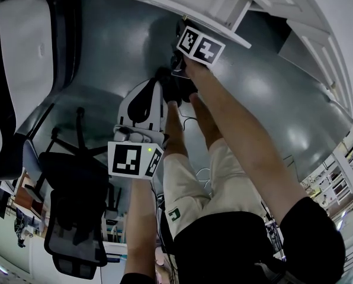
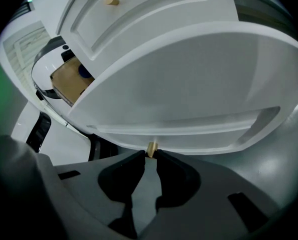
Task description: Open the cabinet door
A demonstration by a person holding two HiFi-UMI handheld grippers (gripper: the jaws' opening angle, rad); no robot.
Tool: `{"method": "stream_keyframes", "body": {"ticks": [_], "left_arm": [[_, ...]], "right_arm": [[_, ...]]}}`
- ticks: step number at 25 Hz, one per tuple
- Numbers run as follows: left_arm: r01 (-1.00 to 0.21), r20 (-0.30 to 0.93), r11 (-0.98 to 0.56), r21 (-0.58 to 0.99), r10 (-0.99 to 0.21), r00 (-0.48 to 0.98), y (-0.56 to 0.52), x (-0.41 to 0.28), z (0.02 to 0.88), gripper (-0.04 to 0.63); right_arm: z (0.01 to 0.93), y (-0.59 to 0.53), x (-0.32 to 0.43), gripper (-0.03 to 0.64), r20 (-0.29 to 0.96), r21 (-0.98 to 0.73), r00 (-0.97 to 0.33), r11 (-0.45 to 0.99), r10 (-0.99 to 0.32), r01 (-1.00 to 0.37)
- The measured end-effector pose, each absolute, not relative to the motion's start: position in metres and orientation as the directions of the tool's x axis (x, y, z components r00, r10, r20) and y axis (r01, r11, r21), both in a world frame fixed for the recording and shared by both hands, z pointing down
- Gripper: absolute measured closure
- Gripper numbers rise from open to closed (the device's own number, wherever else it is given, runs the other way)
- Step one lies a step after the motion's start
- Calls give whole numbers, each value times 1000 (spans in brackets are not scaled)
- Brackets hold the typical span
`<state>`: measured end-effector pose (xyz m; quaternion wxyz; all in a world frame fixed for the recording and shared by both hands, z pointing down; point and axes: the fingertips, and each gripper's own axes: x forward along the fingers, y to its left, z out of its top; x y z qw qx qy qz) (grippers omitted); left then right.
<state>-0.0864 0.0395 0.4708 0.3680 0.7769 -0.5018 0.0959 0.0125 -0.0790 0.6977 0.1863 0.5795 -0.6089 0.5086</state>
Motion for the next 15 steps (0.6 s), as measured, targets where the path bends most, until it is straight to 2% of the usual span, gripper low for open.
{"method": "stream_keyframes", "body": {"ticks": [15], "left_arm": [[-871, 572, -193, 452, -687, 449, 80, -112, 488, 572]], "right_arm": [[701, -27, -9, 529, 834, -410, -279, -196, -476, -891]]}}
